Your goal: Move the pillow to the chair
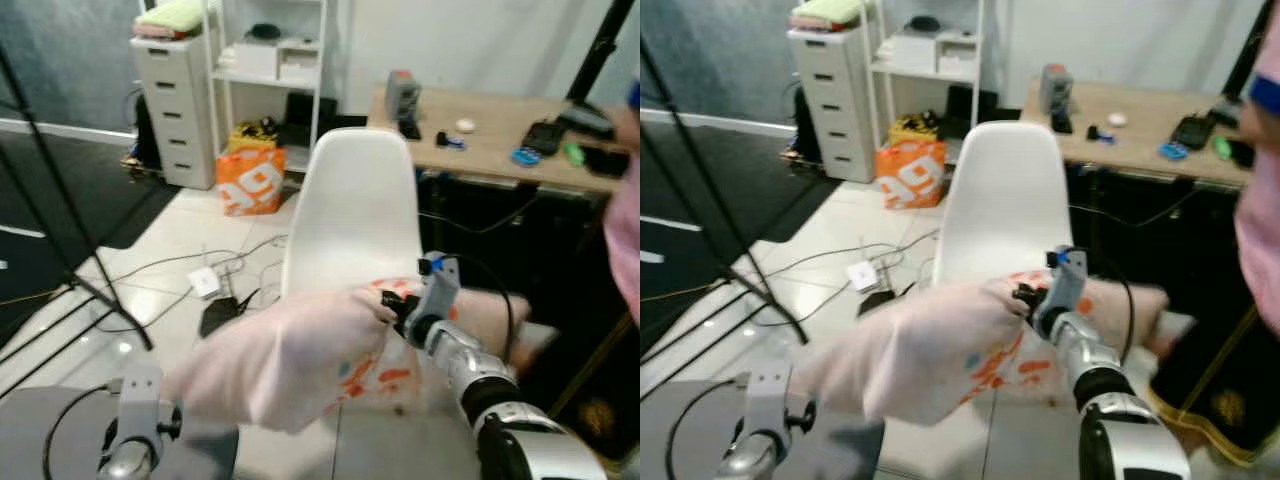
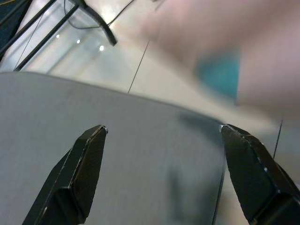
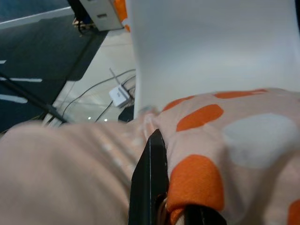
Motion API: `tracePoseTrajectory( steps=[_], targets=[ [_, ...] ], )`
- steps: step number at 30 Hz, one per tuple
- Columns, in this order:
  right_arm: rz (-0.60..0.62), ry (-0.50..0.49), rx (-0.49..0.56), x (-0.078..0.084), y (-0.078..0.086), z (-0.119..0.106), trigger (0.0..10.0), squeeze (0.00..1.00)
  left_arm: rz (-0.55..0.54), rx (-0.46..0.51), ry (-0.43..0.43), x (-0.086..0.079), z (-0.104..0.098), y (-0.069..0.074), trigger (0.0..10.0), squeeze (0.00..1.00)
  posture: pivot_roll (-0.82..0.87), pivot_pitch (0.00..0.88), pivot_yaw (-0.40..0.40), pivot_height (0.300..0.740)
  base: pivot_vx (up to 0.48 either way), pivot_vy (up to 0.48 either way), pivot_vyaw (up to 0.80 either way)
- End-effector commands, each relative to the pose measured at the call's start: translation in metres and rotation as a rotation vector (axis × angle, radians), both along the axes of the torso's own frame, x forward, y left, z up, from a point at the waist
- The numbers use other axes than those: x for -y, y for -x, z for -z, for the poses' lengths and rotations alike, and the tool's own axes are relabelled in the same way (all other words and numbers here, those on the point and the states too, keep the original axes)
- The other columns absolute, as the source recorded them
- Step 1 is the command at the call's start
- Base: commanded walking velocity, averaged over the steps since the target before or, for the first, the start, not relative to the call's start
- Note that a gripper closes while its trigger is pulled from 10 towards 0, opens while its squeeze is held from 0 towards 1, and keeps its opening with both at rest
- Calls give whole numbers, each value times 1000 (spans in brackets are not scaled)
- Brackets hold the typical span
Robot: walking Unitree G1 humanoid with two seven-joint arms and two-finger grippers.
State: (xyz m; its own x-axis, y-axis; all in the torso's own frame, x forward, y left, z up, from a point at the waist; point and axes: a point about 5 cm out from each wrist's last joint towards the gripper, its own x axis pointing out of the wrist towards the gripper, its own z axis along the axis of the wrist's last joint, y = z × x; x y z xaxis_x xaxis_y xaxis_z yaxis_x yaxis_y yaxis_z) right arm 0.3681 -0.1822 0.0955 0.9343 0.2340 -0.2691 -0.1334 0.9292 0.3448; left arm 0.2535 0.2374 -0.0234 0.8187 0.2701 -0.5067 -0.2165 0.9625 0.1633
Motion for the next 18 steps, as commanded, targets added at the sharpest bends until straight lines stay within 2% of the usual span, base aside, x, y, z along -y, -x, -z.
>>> tracePoseTrajectory(
  steps=[1,10,13,18],
  targets=[
    [-26,2,72,-9,-6,-13,10000,0,-5,-48,-9,-5,8,12,10000,0,-108,47,-50,740,480,0,-800],
    [-19,-3,69,-8,-7,-13,10000,0,-9,-46,-7,-5,8,11,10000,0,-111,52,-47,740,480,0,-793],
    [-7,-10,70,-7,-7,-14,10000,0,-22,-46,-7,-6,7,11,10000,0,-111,53,-46,740,0,0,-650],
    [2,-8,78,-5,-7,-15,10000,0,-37,-46,-10,-8,7,10,10000,0,-113,55,-45,740,0,0,0]
  ],
)
